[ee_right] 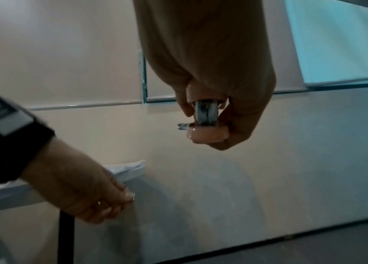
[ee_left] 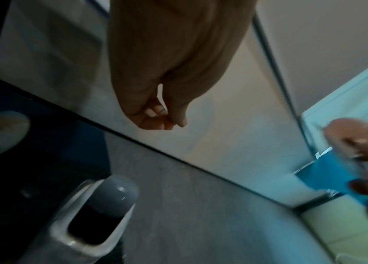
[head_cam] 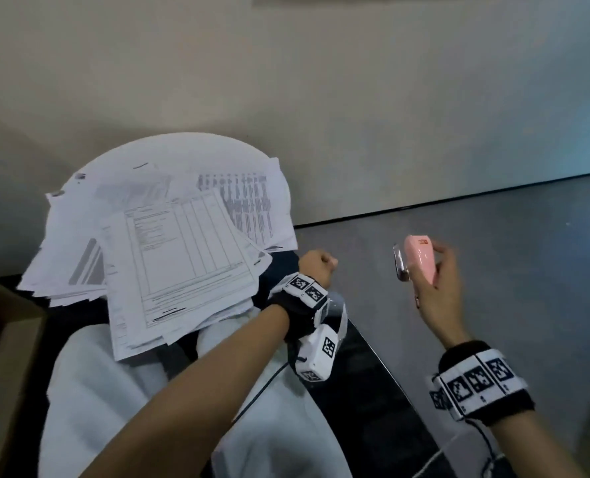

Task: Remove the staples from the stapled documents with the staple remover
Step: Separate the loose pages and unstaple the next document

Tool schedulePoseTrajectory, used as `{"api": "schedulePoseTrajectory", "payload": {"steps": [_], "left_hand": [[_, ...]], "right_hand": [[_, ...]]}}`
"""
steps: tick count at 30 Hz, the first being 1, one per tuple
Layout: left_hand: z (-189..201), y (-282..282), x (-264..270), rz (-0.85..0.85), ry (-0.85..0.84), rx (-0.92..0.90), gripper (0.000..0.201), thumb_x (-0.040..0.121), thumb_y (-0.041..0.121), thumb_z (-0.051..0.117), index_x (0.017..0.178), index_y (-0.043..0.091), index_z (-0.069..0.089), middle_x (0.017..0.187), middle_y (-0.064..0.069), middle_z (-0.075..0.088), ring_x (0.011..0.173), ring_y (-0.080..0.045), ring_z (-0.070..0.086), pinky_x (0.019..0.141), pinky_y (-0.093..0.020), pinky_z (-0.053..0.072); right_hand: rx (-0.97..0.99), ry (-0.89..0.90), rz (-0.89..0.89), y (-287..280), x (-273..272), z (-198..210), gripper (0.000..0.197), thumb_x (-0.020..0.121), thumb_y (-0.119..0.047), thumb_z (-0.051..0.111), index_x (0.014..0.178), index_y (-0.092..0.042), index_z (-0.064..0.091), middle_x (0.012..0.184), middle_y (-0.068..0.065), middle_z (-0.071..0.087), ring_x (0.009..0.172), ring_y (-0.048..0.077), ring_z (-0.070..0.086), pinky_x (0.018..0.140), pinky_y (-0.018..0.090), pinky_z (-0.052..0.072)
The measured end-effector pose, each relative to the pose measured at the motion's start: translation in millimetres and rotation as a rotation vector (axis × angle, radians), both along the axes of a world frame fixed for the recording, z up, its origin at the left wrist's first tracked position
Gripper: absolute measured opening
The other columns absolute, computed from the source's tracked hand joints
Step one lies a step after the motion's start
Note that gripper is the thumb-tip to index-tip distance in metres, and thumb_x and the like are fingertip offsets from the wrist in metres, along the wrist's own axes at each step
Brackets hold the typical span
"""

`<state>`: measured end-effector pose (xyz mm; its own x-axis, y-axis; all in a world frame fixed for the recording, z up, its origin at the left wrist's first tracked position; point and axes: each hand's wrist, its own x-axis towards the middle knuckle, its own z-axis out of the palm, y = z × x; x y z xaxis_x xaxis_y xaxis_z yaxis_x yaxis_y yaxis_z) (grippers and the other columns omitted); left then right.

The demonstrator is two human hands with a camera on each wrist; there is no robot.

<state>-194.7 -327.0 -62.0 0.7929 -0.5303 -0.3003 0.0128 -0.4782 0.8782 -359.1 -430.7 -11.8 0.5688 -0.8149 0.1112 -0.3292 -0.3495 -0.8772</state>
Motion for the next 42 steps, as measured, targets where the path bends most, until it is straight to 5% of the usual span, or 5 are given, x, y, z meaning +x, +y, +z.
{"api": "schedulePoseTrajectory", "payload": {"steps": [12, 21, 32, 38, 42], "left_hand": [[-156.5, -23.6, -10.0, -0.052, 0.030, 0.232, 0.006, 0.080, -0.002, 0.068, 0.079, -0.008, 0.071, 0.065, -0.013, 0.061, 0.054, -0.014, 0.054, 0.046, -0.007, 0.041], [-192.0, -30.6, 0.1, -0.027, 0.162, 0.226, 0.011, 0.091, 0.006, 0.057, 0.085, 0.001, 0.065, 0.082, -0.017, 0.060, 0.073, -0.026, 0.061, 0.054, -0.020, 0.049], [-67.7, -38.5, 0.9, 0.036, 0.013, -0.163, 0.030, 0.099, 0.013, 0.044, 0.086, -0.007, 0.063, 0.066, -0.006, 0.055, 0.045, -0.001, 0.051, 0.041, -0.014, 0.044], [47.2, 37.6, 68.4, 0.208, -0.386, -0.316, 0.019, 0.095, 0.011, 0.050, 0.088, -0.001, 0.063, 0.079, -0.009, 0.063, 0.071, -0.016, 0.057, 0.066, -0.023, 0.047], [53.9, 142.6, 121.0, 0.452, -0.516, 0.036, 0.028, 0.086, 0.019, 0.063, 0.110, 0.007, 0.056, 0.109, -0.008, 0.056, 0.105, -0.025, 0.049, 0.085, -0.038, 0.043]], "right_hand": [[0.187, 0.137, -0.184, -32.0, -71.6, -83.9, 0.029, 0.093, -0.016, 0.055, 0.113, -0.031, 0.039, 0.080, -0.004, 0.053, 0.068, 0.018, 0.053, 0.065, 0.040, 0.049], [0.242, 0.218, -0.243, -27.2, -66.3, -97.2, 0.028, 0.092, -0.016, 0.056, 0.112, -0.029, 0.040, 0.078, -0.007, 0.050, 0.068, 0.017, 0.052, 0.071, 0.057, 0.053], [0.325, 0.027, -0.074, -7.8, 8.2, -61.0, 0.037, 0.095, -0.017, 0.054, 0.126, -0.021, 0.036, 0.086, -0.008, 0.057, 0.071, 0.013, 0.056, 0.060, 0.030, 0.048], [0.352, -0.011, 0.179, 39.8, 116.0, -12.1, 0.038, 0.074, -0.025, 0.081, 0.102, -0.013, 0.058, 0.080, -0.004, 0.060, 0.065, 0.006, 0.057, 0.051, 0.021, 0.045], [0.343, 0.054, 0.410, 88.7, 194.4, 2.7, 0.029, 0.069, -0.018, 0.085, 0.074, -0.016, 0.056, 0.064, -0.003, 0.054, 0.047, 0.002, 0.052, 0.046, 0.019, 0.044]]}}
